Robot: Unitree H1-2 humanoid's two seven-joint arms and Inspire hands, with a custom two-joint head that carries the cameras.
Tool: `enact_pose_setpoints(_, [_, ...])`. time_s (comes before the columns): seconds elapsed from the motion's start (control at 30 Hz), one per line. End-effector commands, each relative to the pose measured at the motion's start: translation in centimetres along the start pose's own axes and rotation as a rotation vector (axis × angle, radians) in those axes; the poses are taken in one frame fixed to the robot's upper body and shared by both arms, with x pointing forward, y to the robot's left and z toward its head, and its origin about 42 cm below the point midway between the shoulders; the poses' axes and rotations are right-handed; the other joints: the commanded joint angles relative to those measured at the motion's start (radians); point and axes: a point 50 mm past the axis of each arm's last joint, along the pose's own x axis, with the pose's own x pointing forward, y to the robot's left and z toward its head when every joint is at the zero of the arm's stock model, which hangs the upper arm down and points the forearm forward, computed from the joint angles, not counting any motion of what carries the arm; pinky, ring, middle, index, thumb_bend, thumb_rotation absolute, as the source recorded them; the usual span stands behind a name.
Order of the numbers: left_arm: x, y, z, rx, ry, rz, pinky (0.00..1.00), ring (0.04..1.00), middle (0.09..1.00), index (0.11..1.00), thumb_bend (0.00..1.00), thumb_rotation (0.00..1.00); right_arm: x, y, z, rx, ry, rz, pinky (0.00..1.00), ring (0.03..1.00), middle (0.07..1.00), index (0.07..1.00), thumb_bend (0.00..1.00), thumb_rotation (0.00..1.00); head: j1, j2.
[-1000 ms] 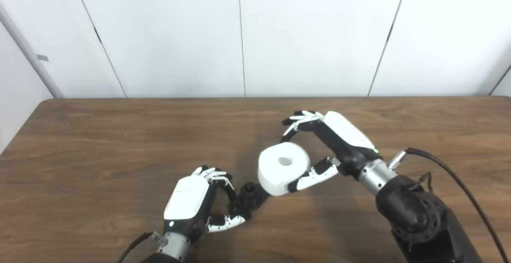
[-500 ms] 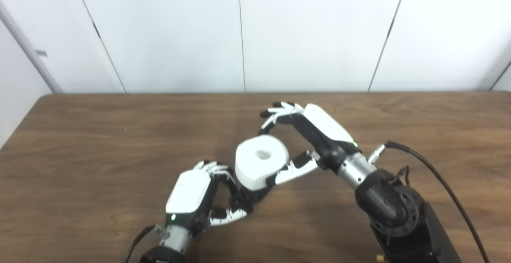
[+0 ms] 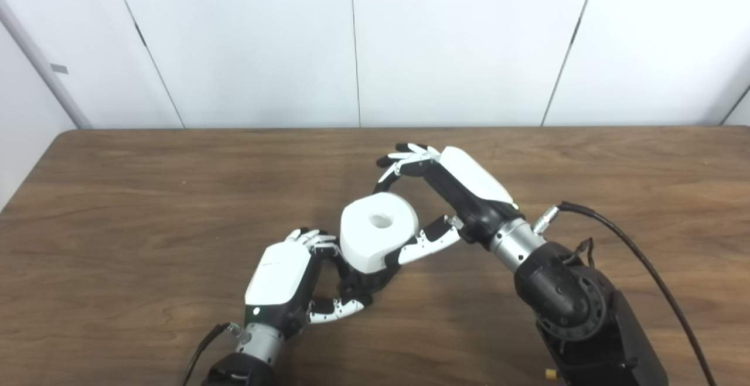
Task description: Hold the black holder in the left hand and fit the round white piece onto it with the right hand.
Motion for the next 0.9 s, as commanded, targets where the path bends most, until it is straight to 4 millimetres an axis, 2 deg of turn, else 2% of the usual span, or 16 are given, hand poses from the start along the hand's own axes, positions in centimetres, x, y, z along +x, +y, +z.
enact_pose_setpoints(0.0, [-0.6, -1.9, -0.1, 0.013, 0.016, -0.099, 0.93, 0.856, 0.763, 0.484, 0.52, 0.05, 0.3, -0.9, 1.0, -0.016, -0.071, -0.049, 1.0, 0.953, 0.837, 0.483, 0.53, 0.14, 0.001, 0.001])
enact_pose_setpoints(0.87, [-0.4, -2.0, 0.0, 0.024, 0.018, -0.101, 0.93, 0.856, 0.766, 0.484, 0.52, 0.05, 0.4, 0.8, 0.4, -0.028, -0.064, -0.033, 1.0, 0.954, 0.842, 0.483, 0.53, 0.14, -0.011, -0.006])
